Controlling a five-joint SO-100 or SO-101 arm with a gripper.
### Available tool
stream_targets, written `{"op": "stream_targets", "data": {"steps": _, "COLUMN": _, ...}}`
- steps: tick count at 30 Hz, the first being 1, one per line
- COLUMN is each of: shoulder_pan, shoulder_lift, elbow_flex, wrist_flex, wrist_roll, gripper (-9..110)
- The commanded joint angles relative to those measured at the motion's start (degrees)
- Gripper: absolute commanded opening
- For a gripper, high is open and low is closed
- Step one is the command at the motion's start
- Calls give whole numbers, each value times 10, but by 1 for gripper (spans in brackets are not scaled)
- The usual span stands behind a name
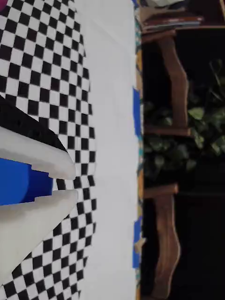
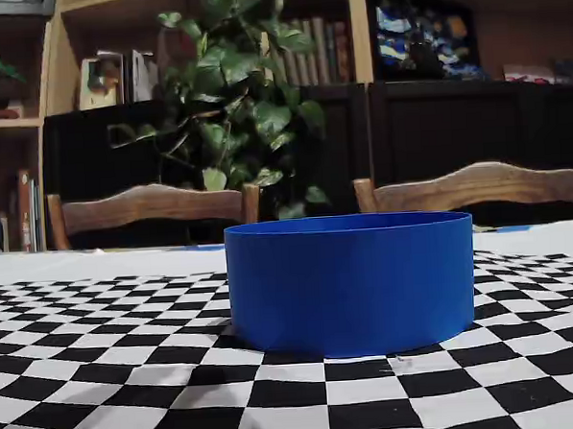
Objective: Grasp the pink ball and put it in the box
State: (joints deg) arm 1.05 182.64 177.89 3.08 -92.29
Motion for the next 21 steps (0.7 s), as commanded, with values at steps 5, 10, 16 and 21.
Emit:
{"op": "stream_targets", "data": {"steps": 5, "shoulder_pan": 4, "shoulder_lift": -11, "elbow_flex": 4, "wrist_flex": 0, "wrist_roll": -4, "gripper": 14}}
{"op": "stream_targets", "data": {"steps": 10, "shoulder_pan": 4, "shoulder_lift": -16, "elbow_flex": 4, "wrist_flex": 0, "wrist_roll": -4, "gripper": 31}}
{"op": "stream_targets", "data": {"steps": 16, "shoulder_pan": 2, "shoulder_lift": -21, "elbow_flex": 4, "wrist_flex": 0, "wrist_roll": -4, "gripper": 36}}
{"op": "stream_targets", "data": {"steps": 21, "shoulder_pan": 0, "shoulder_lift": -25, "elbow_flex": 4, "wrist_flex": -2, "wrist_roll": -4, "gripper": 36}}
